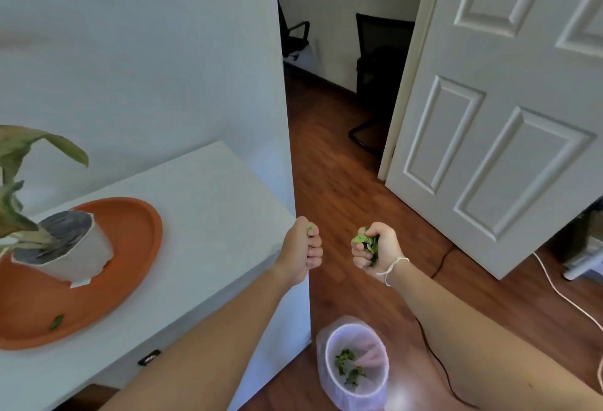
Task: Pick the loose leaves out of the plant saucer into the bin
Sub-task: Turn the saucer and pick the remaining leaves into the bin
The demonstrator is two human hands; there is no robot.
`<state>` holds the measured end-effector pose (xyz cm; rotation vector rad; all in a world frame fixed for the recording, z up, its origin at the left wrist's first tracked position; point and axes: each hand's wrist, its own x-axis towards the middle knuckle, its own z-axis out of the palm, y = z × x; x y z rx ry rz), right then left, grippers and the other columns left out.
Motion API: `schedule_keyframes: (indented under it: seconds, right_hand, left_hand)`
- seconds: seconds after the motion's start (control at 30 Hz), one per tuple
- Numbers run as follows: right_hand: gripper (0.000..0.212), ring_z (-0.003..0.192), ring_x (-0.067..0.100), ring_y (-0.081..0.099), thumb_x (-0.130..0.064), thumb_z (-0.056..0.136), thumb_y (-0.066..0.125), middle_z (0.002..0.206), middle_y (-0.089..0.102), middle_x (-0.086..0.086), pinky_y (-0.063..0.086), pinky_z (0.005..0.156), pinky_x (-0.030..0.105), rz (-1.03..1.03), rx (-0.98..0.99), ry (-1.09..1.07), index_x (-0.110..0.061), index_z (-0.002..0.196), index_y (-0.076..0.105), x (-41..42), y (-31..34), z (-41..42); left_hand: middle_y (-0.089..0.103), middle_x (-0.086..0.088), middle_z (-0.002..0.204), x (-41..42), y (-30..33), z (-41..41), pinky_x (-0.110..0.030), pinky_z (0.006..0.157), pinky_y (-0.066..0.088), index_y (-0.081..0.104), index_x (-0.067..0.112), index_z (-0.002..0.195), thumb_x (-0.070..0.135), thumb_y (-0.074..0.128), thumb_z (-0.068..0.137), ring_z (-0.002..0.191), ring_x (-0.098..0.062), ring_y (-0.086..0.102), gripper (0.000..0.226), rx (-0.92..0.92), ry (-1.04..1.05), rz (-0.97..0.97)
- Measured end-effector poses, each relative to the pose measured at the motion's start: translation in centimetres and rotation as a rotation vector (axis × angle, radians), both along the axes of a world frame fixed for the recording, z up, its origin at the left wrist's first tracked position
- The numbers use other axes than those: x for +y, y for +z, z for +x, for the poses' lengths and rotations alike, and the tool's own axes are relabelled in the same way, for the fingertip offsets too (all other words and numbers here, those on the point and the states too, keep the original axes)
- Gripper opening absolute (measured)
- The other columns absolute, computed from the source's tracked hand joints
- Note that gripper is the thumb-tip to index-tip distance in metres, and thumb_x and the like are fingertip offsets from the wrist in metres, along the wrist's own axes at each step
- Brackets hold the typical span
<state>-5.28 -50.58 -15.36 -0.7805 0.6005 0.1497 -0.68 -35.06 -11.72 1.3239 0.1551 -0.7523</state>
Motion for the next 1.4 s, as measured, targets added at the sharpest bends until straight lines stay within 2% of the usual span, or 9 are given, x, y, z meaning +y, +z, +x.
schedule_keyframes:
  seconds: [0.17,0.33,0.47,0.57,0.7,0.9,1.07,1.27,1.4]
  right_hand:
    - [0.013,0.033,0.011,0.022,-0.013,0.057,0.04,0.048,0.038,0.004,0.013,0.039,0.016,0.031,-0.011,0.039,-0.018,0.058,0.027,0.5,0.5,2.1]
    - [0.017,0.03,0.01,0.022,-0.011,0.072,0.032,0.056,0.043,0.008,0.015,0.035,0.014,0.029,-0.042,0.06,-0.015,0.056,0.03,3.3,1.7,4.8]
    - [0.023,0.028,0.009,0.021,-0.01,0.07,0.034,0.052,0.044,0.007,0.013,0.035,0.012,0.026,-0.098,0.128,-0.016,0.048,0.032,7.5,3.1,6.9]
    - [0.02,0.027,0.009,0.022,-0.012,0.058,0.04,0.047,0.042,0.005,0.012,0.036,0.011,0.058,-0.162,0.196,-0.018,0.04,0.034,10.9,4.3,7.8]
    - [0.019,0.027,0.01,0.023,-0.013,0.055,0.041,0.045,0.041,0.005,0.013,0.036,0.01,0.097,-0.191,0.269,-0.018,0.038,0.035,16.3,5.2,8.6]
    - [0.034,0.028,0.012,0.023,-0.016,0.079,0.038,0.046,0.045,0.006,0.013,0.038,0.012,0.118,-0.157,0.362,-0.016,0.045,0.038,23.5,5.6,9.2]
    - [0.047,0.027,0.009,0.024,-0.028,0.091,0.048,0.04,0.043,0.002,0.015,0.032,0.013,0.101,-0.156,0.453,-0.017,0.045,0.041,28.3,6.0,8.8]
    - [0.04,0.026,0.007,0.024,-0.025,0.094,0.047,0.039,0.042,0.0,0.013,0.032,0.014,0.086,-0.126,0.548,-0.015,0.057,0.035,32.4,6.2,7.8]
    - [0.04,0.026,0.007,0.025,-0.023,0.094,0.047,0.04,0.042,0.0,0.014,0.032,0.013,0.098,-0.125,0.549,-0.014,0.057,0.035,33.6,6.5,7.0]
  left_hand:
    - [0.017,0.008,0.048,0.6,0.3,1.1,-0.021,0.039,0.013,0.02,0.021,0.057,0.018,0.031,0.092,0.042,-0.008,0.013,0.037,-0.069,0.059,0.03]
    - [0.017,0.007,0.048,3.4,1.5,2.8,-0.02,0.039,0.015,0.02,0.021,0.06,0.025,0.037,0.098,0.041,-0.008,0.015,0.042,-0.07,0.157,-0.029]
    - [0.019,0.006,0.049,7.9,2.4,3.7,-0.019,0.038,0.018,0.026,0.02,0.062,0.024,0.037,0.097,0.038,-0.009,0.02,0.037,-0.03,0.23,-0.113]
    - [0.021,0.005,0.051,11.5,2.9,4.0,-0.019,0.038,0.019,0.029,0.018,0.063,0.023,0.036,0.097,0.038,-0.01,0.022,0.035,0.002,0.297,-0.159]
    - [0.021,0.007,0.046,17.2,3.6,3.8,-0.019,0.037,0.018,0.023,0.021,0.059,0.023,0.035,0.096,0.036,-0.008,0.021,0.039,-0.018,0.363,-0.17]
    - [0.02,0.007,0.048,24.9,4.3,2.3,-0.018,0.037,0.019,0.027,0.021,0.058,0.042,0.043,0.097,0.039,-0.007,0.021,0.047,-0.056,0.534,-0.176]
    - [0.029,0.006,0.05,30.1,4.3,0.9,-0.016,0.036,0.024,0.034,0.018,0.065,0.024,0.042,0.097,0.041,-0.006,0.029,0.034,-0.049,0.631,-0.217]
    - [0.036,0.003,0.054,35.1,4.5,-1.0,-0.016,0.037,0.025,0.046,0.013,0.076,0.019,0.034,0.101,0.047,-0.009,0.031,0.028,-0.033,0.711,-0.101]
    - [0.039,-0.001,0.067,37.0,4.7,-1.5,-0.015,0.035,0.027,0.055,0.009,0.103,0.007,0.029,0.1,0.054,-0.01,0.03,0.026,-0.055,0.683,0.068]
